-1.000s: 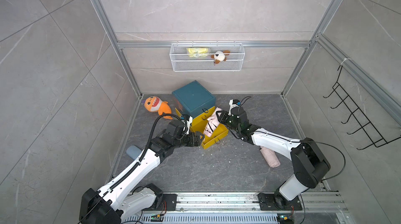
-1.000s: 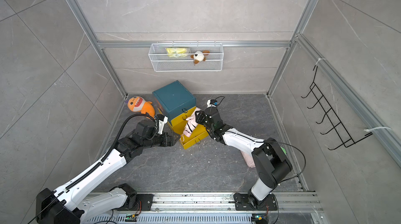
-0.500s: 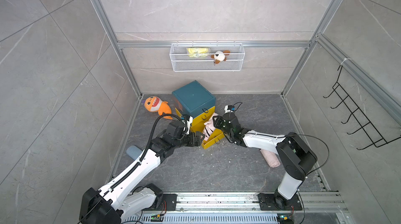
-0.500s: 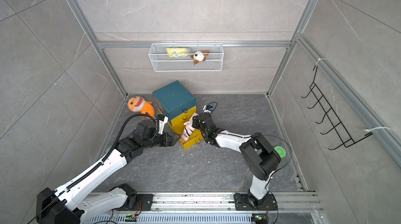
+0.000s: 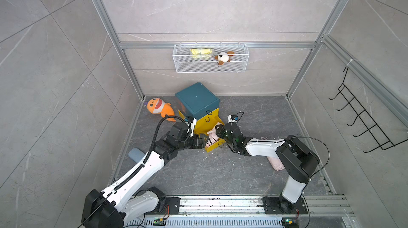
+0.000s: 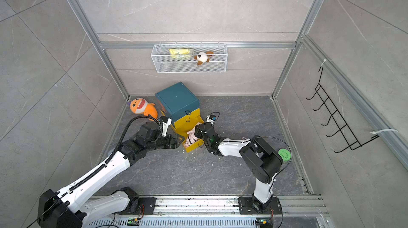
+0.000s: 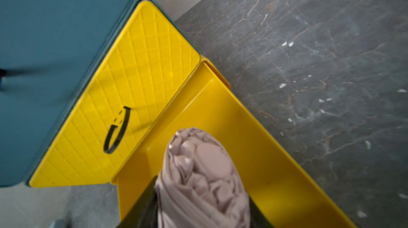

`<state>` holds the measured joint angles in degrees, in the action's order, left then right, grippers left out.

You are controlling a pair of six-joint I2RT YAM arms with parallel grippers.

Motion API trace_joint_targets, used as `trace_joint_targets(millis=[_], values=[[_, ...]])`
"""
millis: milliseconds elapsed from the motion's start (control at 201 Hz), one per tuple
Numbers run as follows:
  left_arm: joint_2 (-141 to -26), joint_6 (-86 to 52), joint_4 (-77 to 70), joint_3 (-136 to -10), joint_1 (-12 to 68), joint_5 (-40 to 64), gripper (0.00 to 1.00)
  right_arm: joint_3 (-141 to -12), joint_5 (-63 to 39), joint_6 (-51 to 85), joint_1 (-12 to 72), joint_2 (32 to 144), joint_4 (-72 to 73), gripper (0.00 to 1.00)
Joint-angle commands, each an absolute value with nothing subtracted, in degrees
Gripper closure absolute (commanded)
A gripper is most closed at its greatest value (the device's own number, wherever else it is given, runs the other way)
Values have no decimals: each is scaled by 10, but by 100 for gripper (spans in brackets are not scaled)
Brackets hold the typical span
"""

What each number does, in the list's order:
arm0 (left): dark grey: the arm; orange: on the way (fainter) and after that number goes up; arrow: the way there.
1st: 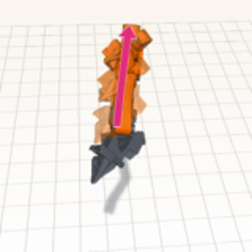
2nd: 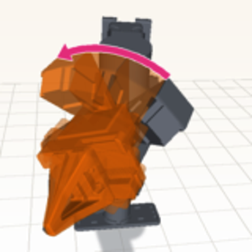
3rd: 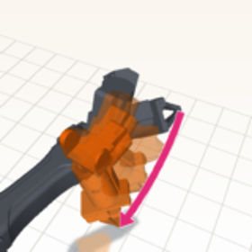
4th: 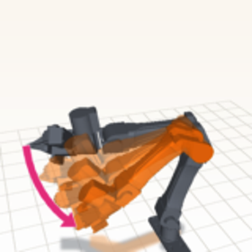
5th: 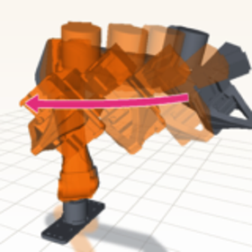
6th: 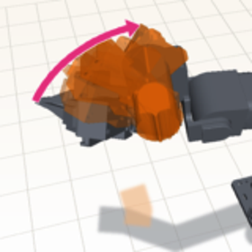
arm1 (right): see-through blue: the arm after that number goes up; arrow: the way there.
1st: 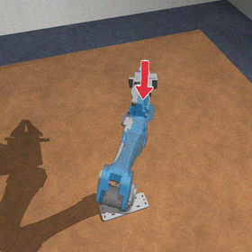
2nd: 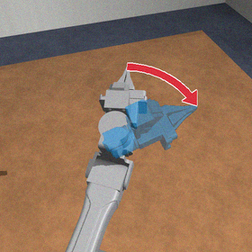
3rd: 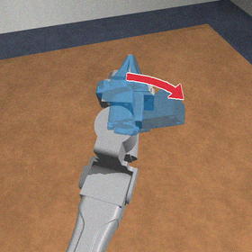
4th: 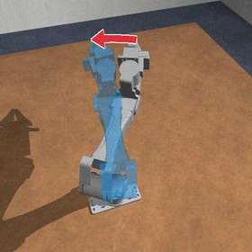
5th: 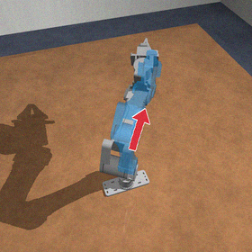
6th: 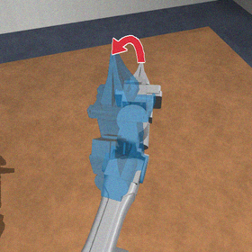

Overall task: Place the umbrella in the drawer by color
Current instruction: Place the umbrella in the drawer.

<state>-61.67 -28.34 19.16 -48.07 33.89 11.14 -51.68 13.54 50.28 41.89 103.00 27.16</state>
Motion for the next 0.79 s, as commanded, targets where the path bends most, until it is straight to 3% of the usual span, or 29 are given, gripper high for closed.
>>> trace_joint_targets(millis=[0,124,592,786], values=[[-619,-289,171,-480,342,125,15,-502,152,497,425,998,278,41],[-620,-292,170,-479,343,124,15,-497,165,486,425,979,270,32],[-621,-300,171,-488,347,123,15,-479,216,431,425,897,231,18],[-626,-299,171,-496,347,136,15,-514,139,364,411,874,154,11]])
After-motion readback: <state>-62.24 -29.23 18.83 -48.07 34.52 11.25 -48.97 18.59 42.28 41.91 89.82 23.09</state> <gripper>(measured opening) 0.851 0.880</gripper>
